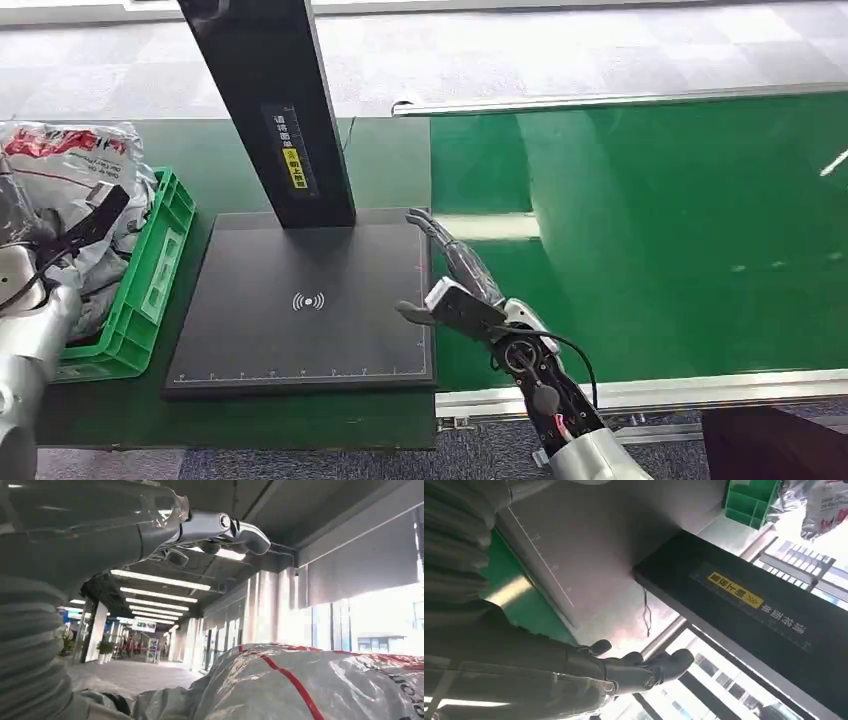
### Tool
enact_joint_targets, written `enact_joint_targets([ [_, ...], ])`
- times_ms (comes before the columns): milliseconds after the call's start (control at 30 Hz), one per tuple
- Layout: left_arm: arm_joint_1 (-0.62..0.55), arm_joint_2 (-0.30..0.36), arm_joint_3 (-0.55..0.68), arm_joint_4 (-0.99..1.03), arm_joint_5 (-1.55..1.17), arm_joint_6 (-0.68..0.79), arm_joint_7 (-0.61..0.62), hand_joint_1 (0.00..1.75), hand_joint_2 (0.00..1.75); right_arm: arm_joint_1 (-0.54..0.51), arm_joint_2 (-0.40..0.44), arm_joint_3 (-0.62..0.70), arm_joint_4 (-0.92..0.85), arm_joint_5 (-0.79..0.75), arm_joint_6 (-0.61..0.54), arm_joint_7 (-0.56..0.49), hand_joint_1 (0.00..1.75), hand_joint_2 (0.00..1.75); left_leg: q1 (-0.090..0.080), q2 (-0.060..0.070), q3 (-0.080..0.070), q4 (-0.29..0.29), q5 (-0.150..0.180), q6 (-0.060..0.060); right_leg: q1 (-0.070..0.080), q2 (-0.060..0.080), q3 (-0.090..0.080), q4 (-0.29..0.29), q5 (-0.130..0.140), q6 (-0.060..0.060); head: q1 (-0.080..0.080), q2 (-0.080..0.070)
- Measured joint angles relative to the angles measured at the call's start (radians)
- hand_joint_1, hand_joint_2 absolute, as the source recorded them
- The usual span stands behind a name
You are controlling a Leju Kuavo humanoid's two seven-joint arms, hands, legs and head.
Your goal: Moved the parcel from conveyor to table for the left to box.
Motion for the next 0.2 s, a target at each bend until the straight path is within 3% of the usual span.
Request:
enact_joint_targets([
  [200,0.067,0.006,0.002,-0.135,-0.013,0.006,-0.034,0.0,1.75,-0.001,-0.001,0.003,-0.001,-0.013,-0.002,-0.004,0.0,1.75,0.0,0.0,-0.001,0.0,0.0,0.0,0.0,0.0,0.0,0.0,0.0,0.0,0.0,0.0],
])
